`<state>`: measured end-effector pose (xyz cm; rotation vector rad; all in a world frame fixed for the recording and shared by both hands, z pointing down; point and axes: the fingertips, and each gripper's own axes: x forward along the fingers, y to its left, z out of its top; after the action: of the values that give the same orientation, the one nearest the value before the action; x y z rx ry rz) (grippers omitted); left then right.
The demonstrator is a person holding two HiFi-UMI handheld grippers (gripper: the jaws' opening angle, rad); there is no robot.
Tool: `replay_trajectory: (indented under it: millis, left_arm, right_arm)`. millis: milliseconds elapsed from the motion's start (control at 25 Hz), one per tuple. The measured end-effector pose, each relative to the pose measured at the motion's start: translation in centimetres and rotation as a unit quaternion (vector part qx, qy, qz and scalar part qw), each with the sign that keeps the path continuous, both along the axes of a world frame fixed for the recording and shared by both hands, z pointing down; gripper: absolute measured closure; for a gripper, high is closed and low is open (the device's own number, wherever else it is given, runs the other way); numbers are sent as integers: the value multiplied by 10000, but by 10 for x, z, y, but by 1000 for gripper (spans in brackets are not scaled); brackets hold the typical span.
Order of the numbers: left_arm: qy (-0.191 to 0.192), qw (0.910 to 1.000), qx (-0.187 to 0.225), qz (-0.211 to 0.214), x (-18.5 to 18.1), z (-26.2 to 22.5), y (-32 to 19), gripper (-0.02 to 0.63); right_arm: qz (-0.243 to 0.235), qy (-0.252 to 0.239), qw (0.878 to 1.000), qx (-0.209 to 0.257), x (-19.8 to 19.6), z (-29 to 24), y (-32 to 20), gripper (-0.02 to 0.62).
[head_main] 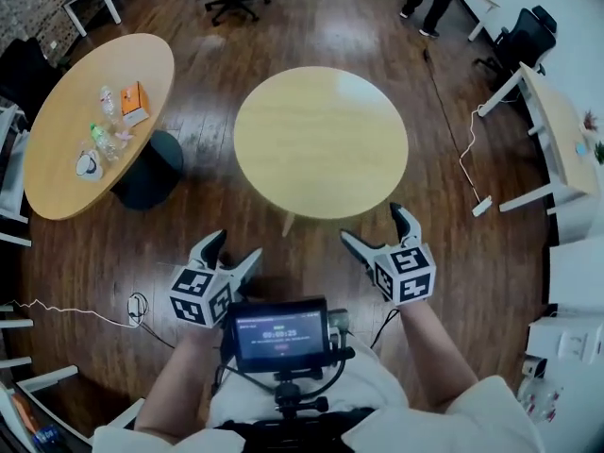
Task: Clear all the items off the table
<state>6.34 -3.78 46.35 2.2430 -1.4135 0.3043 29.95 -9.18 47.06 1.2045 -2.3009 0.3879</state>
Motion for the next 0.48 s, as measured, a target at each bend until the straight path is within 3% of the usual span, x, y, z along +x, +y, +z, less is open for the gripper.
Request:
replay_trajectory:
  millis: [200, 480]
  left_arm:
    - [-121, 9999, 12, 107, 53, -14, 23, 264]
    - [-453, 9978, -100, 466, 93, -16, 47, 264]
  right_arm:
    - [317, -109, 9994, -42, 69, -2, 42, 71]
    - [463, -459, 9978, -125, 90, -9, 67, 71]
